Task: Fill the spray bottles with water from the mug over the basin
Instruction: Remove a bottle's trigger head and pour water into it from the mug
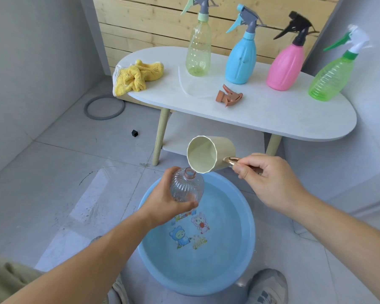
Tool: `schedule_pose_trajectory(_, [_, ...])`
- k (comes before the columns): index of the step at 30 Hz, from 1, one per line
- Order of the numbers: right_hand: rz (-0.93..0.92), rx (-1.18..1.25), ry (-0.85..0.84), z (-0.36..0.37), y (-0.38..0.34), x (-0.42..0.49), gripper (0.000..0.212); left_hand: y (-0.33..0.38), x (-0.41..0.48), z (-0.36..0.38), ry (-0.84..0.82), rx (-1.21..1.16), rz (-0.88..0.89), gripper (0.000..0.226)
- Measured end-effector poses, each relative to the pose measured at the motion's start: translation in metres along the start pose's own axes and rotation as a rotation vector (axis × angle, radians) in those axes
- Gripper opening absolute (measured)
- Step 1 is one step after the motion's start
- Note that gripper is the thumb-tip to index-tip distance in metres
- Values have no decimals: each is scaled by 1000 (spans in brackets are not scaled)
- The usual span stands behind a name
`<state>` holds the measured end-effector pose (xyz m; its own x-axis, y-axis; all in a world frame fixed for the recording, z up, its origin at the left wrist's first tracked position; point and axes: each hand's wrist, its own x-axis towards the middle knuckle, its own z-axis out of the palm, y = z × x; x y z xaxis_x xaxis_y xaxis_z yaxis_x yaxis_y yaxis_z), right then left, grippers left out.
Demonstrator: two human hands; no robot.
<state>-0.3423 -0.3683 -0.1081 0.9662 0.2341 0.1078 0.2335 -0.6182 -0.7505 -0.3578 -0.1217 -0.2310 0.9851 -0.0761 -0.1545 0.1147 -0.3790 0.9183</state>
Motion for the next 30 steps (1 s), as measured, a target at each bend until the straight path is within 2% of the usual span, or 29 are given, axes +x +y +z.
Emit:
schedule_pose_trajectory(6, [-45, -36, 5, 0, -3, 1, 25, 0, 1, 0, 2, -21, -4, 85])
schedule_pose_trajectory(12, [-80, -92, 20, -1, -2, 2, 14, -1, 3, 0, 0, -30, -5, 86])
schedule_pose_trajectory(30, [-186, -203, 50, -2, -5, 3, 15, -4, 3, 0, 6, -25, 0, 88])
